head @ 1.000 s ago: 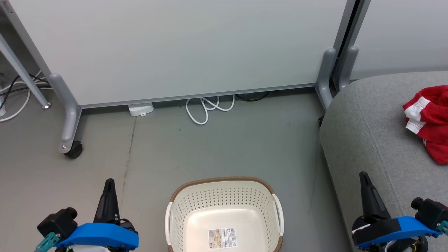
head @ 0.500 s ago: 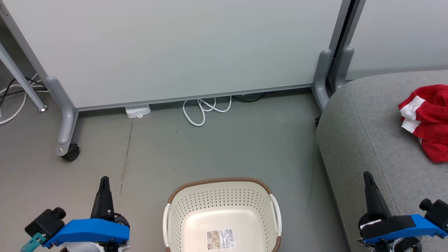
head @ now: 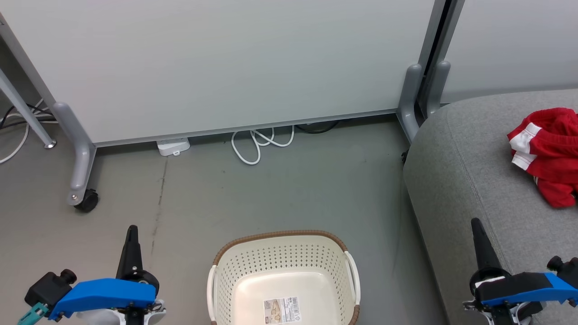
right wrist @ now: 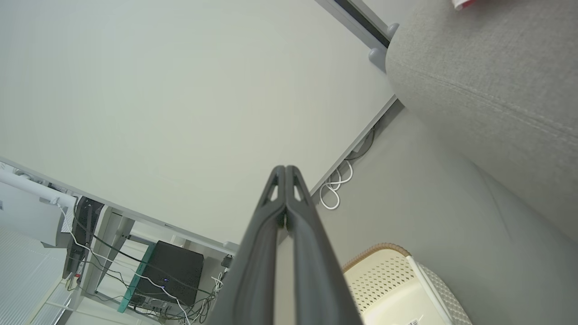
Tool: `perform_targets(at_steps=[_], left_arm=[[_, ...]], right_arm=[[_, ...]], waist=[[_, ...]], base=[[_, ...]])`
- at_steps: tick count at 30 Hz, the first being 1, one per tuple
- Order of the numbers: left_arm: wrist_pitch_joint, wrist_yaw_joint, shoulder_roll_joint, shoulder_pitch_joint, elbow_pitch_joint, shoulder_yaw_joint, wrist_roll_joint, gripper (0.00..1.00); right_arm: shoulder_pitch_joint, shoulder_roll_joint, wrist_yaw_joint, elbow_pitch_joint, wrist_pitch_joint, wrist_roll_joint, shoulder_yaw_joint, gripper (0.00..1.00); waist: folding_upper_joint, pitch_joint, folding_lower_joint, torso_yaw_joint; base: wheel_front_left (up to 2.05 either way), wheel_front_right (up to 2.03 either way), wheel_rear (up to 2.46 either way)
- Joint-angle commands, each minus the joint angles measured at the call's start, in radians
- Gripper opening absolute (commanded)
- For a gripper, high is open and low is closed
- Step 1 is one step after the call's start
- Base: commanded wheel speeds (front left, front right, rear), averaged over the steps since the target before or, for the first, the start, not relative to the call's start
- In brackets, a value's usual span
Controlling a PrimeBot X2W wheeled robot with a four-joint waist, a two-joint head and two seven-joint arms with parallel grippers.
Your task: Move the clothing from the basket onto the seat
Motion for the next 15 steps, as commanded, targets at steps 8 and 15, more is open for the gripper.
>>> perform_targets(at_steps=[8,15], left_arm=[[0.029,-0.006,0.004,-0.031,-0.019,0.016,-0.117,0.00],[0.046,-0.007,0.004,-0.033,-0.022,0.021,-0.180,0.00]], right_arm=[[-0.028,-0.001,0.000,-0.012,0.030,0.117,-0.010,0.00],[-0.030,-0.001,0.000,-0.012,0.046,0.178,-0.014,0.00]], waist=[[0.0000,-0.003,-0.0001,-0.008],[0.0000,-0.005,-0.0001,-0.013]], base=[[0.00,0.00,0.00],[0.00,0.00,0.00]])
